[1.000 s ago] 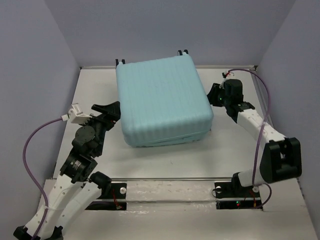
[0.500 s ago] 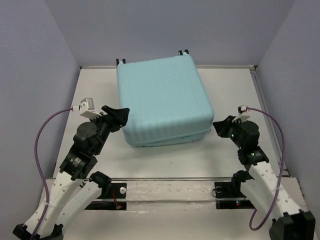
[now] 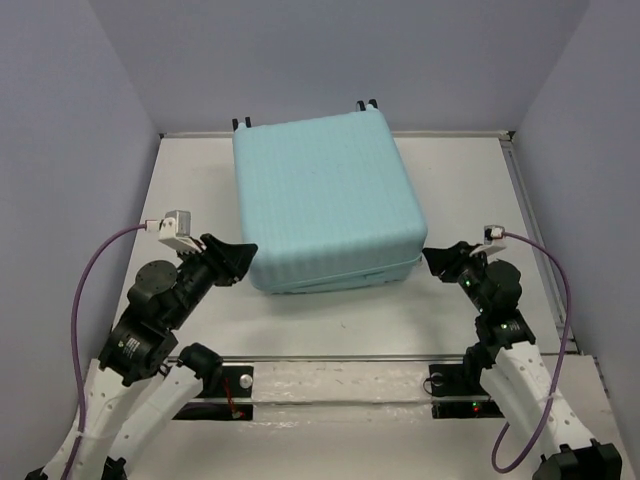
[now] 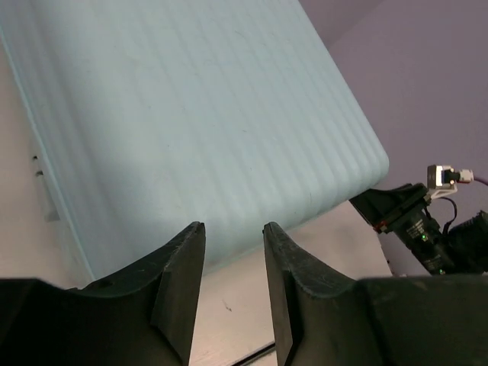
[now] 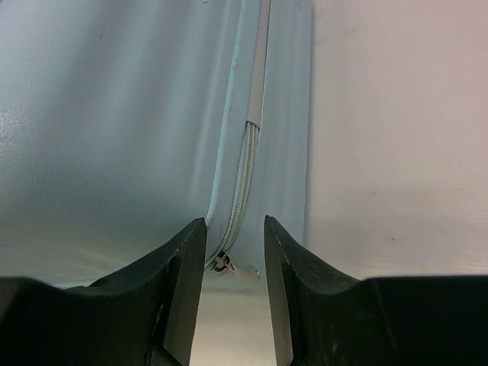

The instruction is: Pack the luggage

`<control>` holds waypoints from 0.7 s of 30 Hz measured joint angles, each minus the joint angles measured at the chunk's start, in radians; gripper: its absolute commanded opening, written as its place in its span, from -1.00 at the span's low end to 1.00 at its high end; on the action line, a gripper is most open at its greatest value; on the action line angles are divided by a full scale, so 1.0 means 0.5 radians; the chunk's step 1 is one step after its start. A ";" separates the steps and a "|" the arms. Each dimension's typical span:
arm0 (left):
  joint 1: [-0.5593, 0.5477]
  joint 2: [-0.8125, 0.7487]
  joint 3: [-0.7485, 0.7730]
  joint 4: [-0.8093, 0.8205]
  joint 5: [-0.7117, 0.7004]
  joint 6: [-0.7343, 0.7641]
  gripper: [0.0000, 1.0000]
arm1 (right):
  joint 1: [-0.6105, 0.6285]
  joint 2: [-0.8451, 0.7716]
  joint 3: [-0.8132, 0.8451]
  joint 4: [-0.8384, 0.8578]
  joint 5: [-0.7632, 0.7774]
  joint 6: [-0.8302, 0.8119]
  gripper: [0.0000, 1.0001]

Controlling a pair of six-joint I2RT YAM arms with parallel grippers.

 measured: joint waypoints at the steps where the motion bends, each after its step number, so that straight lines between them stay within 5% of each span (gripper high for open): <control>1: 0.000 0.015 0.011 -0.015 0.037 0.010 -0.07 | -0.001 -0.011 -0.018 0.020 -0.002 0.000 -0.16; 5: 0.000 0.108 0.117 -0.055 0.348 0.075 -0.15 | -0.002 -0.079 -0.110 0.134 -0.006 0.021 0.02; 13: -0.124 0.264 0.137 0.260 0.861 0.116 -0.16 | 0.000 -0.552 -0.265 -0.190 0.111 0.219 -0.13; 18: -0.719 0.492 0.055 0.537 0.618 0.093 -0.11 | 0.000 -0.549 -0.265 -0.306 0.097 0.220 -0.07; 21: -1.102 0.689 0.044 0.626 0.420 0.091 -0.11 | 0.000 -0.285 -0.259 -0.243 0.015 0.182 -0.08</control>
